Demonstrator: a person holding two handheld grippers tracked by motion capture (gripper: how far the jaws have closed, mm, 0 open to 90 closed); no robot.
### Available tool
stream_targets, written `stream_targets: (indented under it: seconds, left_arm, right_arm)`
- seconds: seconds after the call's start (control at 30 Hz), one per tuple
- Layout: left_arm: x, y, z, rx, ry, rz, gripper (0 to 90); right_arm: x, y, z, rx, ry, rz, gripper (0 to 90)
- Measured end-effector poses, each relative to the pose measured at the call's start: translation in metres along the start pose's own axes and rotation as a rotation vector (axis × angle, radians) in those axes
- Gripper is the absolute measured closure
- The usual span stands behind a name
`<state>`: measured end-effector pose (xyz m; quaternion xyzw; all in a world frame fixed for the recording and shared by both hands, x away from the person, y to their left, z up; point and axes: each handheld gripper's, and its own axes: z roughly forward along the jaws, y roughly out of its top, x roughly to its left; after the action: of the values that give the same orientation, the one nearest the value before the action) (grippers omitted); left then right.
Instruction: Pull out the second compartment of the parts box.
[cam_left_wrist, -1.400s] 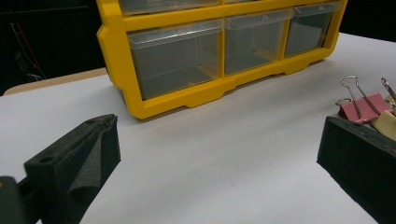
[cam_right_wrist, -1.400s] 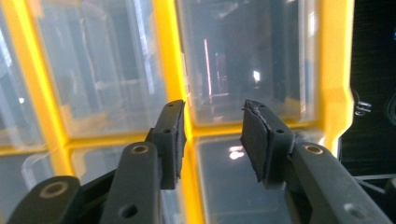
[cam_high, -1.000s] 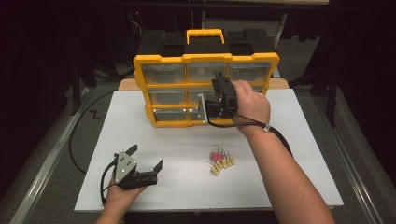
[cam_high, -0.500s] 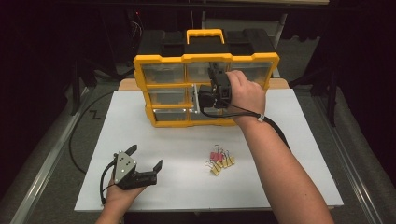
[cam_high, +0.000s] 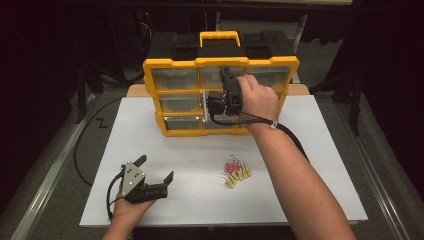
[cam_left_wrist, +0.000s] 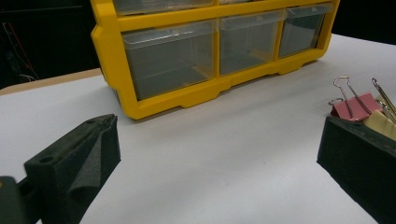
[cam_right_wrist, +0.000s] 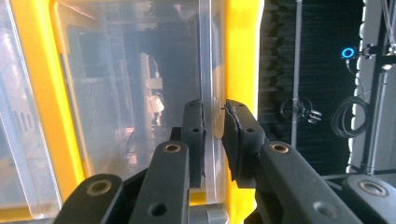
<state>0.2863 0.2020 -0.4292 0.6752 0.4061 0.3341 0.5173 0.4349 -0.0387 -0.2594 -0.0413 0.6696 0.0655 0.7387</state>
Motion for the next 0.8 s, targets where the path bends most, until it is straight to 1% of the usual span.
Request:
stream_targets:
  seconds: [0.1,0.3,0.4,0.63,0.8]
  left_arm:
    - [0.0009,0.0000,-0.0008,-0.003,0.002,-0.007,0.3]
    - [0.0015,0.0000,-0.0014,-0.005,0.003,-0.009,0.3]
    - [0.0013,0.0001,-0.0017,-0.006,0.002,-0.009,0.3]
    - [0.0020,0.0000,-0.0013,-0.007,0.002,-0.010,0.3]
    - [0.0024,0.0001,-0.0020,-0.010,0.003,-0.014,0.3]
  right_arm:
    - [0.0012,0.0003,0.0001,0.005,-0.008,-0.004,81.2]
    - [0.0009,0.0020,0.0002,0.015,-0.009,0.003,83.0]
    - [-0.0006,0.0025,-0.0005,0.018,0.002,0.017,83.5]
    - [-0.0024,0.0019,-0.0028,0.011,0.015,0.020,84.6]
    - [-0.0024,0.0020,-0.0038,0.008,0.012,0.015,84.6]
